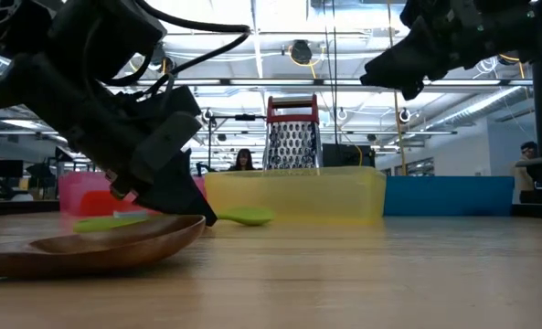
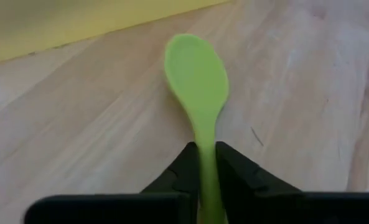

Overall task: Pick & Place Kitchen Items
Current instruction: Put the green serving spoon into the blue bin

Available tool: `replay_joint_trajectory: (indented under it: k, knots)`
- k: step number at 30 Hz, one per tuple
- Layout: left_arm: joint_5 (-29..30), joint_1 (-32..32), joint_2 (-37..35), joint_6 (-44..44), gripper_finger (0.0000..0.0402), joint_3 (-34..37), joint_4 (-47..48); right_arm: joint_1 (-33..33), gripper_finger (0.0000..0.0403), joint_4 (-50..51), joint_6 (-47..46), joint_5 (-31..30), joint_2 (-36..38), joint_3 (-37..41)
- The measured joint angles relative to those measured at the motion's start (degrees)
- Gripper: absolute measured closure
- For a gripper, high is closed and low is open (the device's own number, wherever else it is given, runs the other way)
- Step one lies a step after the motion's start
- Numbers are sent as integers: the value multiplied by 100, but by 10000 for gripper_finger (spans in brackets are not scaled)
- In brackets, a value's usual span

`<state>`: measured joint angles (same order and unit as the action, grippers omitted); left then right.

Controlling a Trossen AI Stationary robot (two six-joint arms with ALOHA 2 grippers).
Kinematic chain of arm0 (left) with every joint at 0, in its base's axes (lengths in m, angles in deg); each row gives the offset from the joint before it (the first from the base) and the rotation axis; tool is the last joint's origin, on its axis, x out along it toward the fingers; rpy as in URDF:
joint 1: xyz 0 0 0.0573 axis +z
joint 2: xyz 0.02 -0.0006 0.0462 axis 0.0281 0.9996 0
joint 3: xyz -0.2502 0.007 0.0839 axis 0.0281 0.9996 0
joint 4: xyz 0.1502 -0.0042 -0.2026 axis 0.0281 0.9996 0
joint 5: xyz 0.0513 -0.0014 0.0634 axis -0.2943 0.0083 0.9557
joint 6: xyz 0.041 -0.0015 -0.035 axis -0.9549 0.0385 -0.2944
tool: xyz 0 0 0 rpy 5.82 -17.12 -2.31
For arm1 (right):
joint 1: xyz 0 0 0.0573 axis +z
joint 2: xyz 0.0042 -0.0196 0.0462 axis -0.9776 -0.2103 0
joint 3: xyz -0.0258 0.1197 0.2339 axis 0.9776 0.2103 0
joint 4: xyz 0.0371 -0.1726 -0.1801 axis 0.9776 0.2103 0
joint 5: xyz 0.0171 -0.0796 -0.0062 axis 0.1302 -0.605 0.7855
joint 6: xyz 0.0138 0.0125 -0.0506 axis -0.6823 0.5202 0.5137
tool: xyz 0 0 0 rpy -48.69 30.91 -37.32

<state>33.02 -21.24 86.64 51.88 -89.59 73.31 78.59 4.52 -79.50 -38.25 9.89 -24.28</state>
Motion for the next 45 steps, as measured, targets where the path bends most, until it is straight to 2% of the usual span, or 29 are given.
replay_joint_trajectory:
  k: [2, 5, 15, 20, 25, 33, 40, 45]
  knots:
    - [4, -4, 4, -44, 369, 10, -120, 140, 259, -78, -148, 10, -160, 0]
    - [-12, 0, 12, -378, 369, 21, -539, 394, 259, -396, -380, 7, -441, 0]
    - [233, -92, 12, -2009, 363, 19, -2619, 1147, 259, -1520, -1146, -30, -1610, 7]
    - [380, -84, 11, -2444, 367, 19, -3374, 1269, 259, -2175, -2109, -338, -2225, 7]
    - [421, -80, 10, -2894, 359, 13, -3763, 1200, 259, -2663, -2636, -348, -2691, 7]
    - [434, -43, 10, -3141, 363, -324, -3394, 1161, 259, -3384, -2849, -310, -3172, 7]
    - [476, -28, 8, -3535, 363, -630, -3162, 1137, 261, -3735, -2770, -465, -3273, 7]
    - [647, -32, 8, -3526, 359, -743, -2902, 1130, 294, -3764, -2538, -598, -3274, 7]
